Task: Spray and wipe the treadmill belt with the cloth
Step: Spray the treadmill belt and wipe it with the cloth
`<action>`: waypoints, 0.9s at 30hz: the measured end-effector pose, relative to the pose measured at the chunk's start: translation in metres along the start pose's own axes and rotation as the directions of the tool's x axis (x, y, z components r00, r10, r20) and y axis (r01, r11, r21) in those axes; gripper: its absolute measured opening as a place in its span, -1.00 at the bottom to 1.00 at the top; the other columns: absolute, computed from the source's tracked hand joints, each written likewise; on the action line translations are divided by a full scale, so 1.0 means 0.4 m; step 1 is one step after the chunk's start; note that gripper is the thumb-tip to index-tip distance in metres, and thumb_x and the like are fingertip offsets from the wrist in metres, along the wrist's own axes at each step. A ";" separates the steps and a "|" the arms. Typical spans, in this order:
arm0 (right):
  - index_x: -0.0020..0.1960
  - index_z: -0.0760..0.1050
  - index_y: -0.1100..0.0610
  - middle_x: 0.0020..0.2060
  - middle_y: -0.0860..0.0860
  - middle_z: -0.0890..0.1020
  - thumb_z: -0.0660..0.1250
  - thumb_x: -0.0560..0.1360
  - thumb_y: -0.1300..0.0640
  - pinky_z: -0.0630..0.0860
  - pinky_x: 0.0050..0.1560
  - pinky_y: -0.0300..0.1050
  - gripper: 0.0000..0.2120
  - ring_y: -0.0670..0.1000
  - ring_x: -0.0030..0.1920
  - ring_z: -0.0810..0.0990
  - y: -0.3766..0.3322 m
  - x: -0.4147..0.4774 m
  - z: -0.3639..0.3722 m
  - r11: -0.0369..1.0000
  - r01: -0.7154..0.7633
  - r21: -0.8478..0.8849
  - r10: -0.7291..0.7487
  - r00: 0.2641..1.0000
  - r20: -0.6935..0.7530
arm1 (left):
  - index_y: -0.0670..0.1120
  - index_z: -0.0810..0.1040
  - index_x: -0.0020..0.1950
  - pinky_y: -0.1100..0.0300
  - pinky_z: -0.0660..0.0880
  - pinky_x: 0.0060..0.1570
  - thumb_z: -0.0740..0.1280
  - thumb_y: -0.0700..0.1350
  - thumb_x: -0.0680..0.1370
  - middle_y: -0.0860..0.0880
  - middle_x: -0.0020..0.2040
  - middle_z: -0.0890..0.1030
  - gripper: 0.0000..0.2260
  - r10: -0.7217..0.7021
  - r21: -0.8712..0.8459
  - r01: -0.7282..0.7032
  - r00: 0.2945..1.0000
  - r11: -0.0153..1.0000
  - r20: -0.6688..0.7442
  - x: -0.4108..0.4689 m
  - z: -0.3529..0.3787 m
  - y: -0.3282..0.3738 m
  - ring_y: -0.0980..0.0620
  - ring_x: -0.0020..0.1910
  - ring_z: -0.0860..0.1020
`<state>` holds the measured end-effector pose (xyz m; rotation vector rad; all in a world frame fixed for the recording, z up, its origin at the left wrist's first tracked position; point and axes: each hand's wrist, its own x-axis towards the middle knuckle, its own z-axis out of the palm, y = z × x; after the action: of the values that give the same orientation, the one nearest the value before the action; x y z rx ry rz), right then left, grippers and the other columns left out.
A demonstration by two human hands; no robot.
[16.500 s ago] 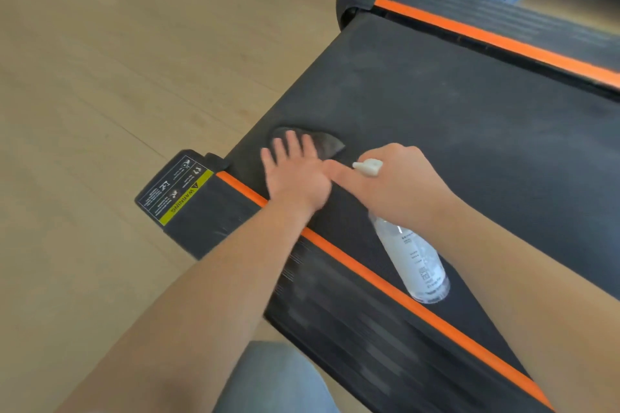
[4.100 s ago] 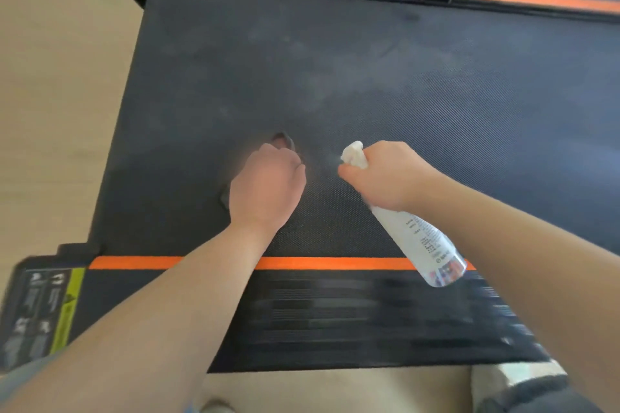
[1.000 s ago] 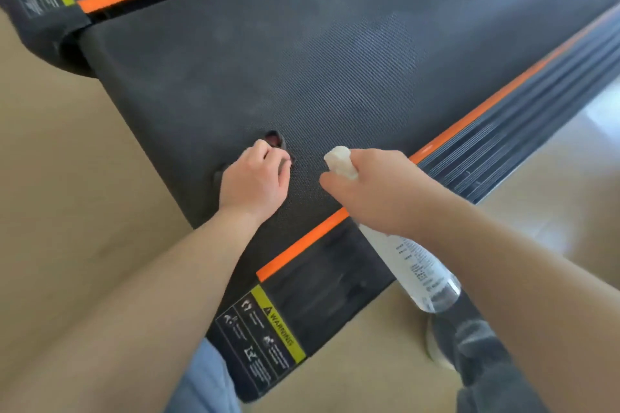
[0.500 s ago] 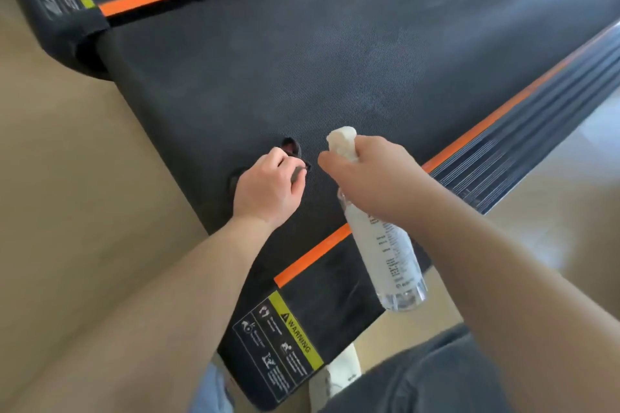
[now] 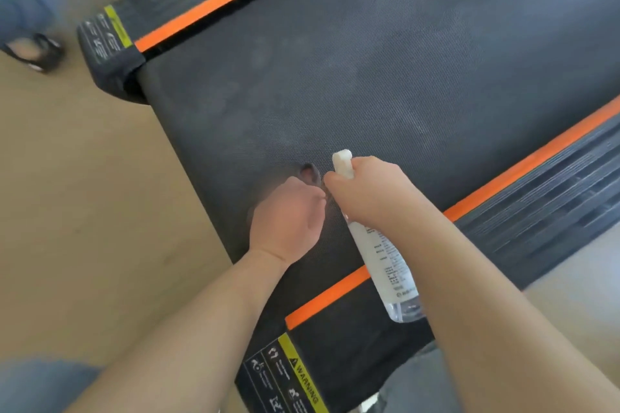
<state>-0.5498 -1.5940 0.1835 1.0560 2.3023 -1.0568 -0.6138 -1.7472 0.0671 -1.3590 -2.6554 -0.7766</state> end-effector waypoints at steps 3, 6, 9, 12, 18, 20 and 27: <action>-0.18 0.36 0.10 -0.27 0.01 0.54 0.14 0.57 -0.03 0.26 -0.36 -0.12 -0.75 0.09 -0.20 0.52 0.001 0.012 -0.009 1.000 -0.009 -0.029 0.010 0.999 0.041 | -0.02 0.60 -0.03 0.07 0.53 -0.36 0.37 -0.04 0.55 0.03 -0.12 0.53 -0.92 -0.016 -0.004 0.016 1.000 1.000 0.012 0.001 0.005 0.001 0.01 -0.19 0.55; -0.12 0.41 0.12 -0.27 0.02 0.59 0.15 0.54 -0.07 0.33 -0.35 -0.13 -0.74 -0.03 -0.26 0.49 -0.013 0.028 0.003 0.997 -0.017 -0.080 0.023 0.997 0.079 | -0.01 0.55 -0.06 0.15 0.46 -0.38 0.35 -0.03 0.54 0.03 -0.14 0.51 -0.94 0.000 -0.021 0.000 1.000 1.000 0.006 0.004 0.001 0.001 0.01 -0.22 0.53; 0.04 0.53 0.15 -0.26 0.04 0.63 0.11 0.44 -0.15 0.43 -0.32 -0.14 -0.56 -0.01 -0.27 0.53 -0.045 0.030 0.021 0.990 -0.039 -0.134 0.051 0.995 0.085 | -0.03 0.49 -0.11 0.14 0.44 -0.43 0.27 0.02 0.53 0.02 -0.17 0.48 -0.87 0.009 0.008 -0.009 0.999 1.000 0.036 0.004 -0.007 -0.004 0.00 -0.26 0.49; -0.06 0.49 0.21 -0.20 0.09 0.64 0.15 0.55 -0.09 0.51 -0.23 -0.07 -0.65 0.08 -0.21 0.59 -0.075 0.013 0.024 0.992 -0.044 -0.117 0.052 0.997 0.064 | -0.07 0.53 -0.04 0.11 0.45 -0.43 0.25 0.05 0.52 0.01 -0.16 0.46 -0.79 0.007 0.008 -0.008 0.998 1.000 0.069 0.002 -0.016 -0.006 -0.01 -0.25 0.48; -0.09 0.52 0.26 -0.33 0.04 0.55 0.23 0.61 -0.07 0.38 -0.31 -0.13 -0.62 0.00 -0.34 0.46 -0.120 -0.063 0.005 1.000 0.012 0.010 -0.011 0.996 -0.086 | 0.00 0.47 0.13 0.04 0.49 -0.31 0.31 0.03 0.60 -0.06 -0.05 0.50 -0.83 0.582 -0.093 -0.581 0.768 0.809 0.267 0.006 -0.046 -0.096 -0.06 -0.18 0.48; -0.10 0.53 0.22 -0.32 0.04 0.59 0.26 0.58 -0.10 0.43 -0.31 -0.14 -0.63 -0.01 -0.34 0.50 -0.129 -0.081 0.004 0.999 0.008 0.031 -0.005 0.994 -0.108 | 0.00 0.57 0.14 -0.02 0.53 -0.31 0.29 0.02 0.62 -0.07 -0.05 0.48 -0.83 0.514 0.015 -0.532 0.825 0.847 0.236 0.048 -0.066 -0.171 -0.08 -0.17 0.47; -0.11 0.53 0.13 -0.30 -0.04 0.58 0.28 0.59 -0.16 0.42 -0.36 -0.17 -0.64 -0.06 -0.32 0.54 -0.174 -0.110 0.032 0.993 0.035 0.110 -0.013 0.982 -0.191 | 0.03 0.65 0.10 -0.06 0.56 -0.17 0.37 -0.03 0.57 0.00 -0.02 0.54 -0.86 0.016 0.027 -0.017 1.000 0.999 0.020 0.143 -0.111 -0.271 -0.11 -0.07 0.50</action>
<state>-0.5749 -1.6545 0.2350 1.2242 2.4333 -1.1532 -0.7402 -1.7776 0.0772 -1.3877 -2.6556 -0.7262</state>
